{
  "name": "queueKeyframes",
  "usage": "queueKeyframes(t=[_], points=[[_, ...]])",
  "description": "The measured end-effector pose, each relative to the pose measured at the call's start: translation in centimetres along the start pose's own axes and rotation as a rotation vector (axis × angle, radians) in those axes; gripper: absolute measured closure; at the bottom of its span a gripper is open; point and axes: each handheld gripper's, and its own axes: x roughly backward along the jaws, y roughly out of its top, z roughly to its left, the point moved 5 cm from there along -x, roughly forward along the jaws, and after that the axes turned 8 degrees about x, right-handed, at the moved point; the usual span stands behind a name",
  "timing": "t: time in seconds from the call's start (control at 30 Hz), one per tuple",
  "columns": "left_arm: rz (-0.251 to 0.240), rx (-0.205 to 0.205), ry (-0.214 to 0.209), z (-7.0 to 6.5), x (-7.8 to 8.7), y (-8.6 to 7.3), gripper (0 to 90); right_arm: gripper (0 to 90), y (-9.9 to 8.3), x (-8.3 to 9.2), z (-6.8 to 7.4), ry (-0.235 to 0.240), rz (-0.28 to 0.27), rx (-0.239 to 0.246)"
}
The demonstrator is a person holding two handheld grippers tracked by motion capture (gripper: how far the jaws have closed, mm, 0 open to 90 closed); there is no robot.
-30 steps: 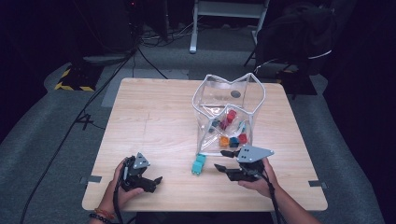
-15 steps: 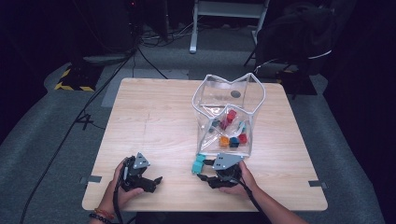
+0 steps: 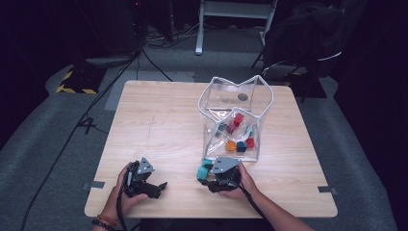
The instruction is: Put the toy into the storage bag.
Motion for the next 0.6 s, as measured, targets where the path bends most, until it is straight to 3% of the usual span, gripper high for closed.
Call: queueKeyframes(t=[0.17, 0.43, 0.6], points=[[0.000, 0.000, 0.000, 0.0, 0.0, 0.0, 0.1, 45.6, -0.2, -0.7, 0.2, 0.002, 0.024, 0.007], [0.000, 0.000, 0.000, 0.0, 0.0, 0.0, 0.1, 54.8, -0.5, -1.6, 0.5, -0.010, 0.065, 0.015], [0.000, 0.000, 0.000, 0.0, 0.0, 0.0, 0.1, 57.5, -0.5, -1.4, 0.4, -0.006, 0.060, 0.012]])
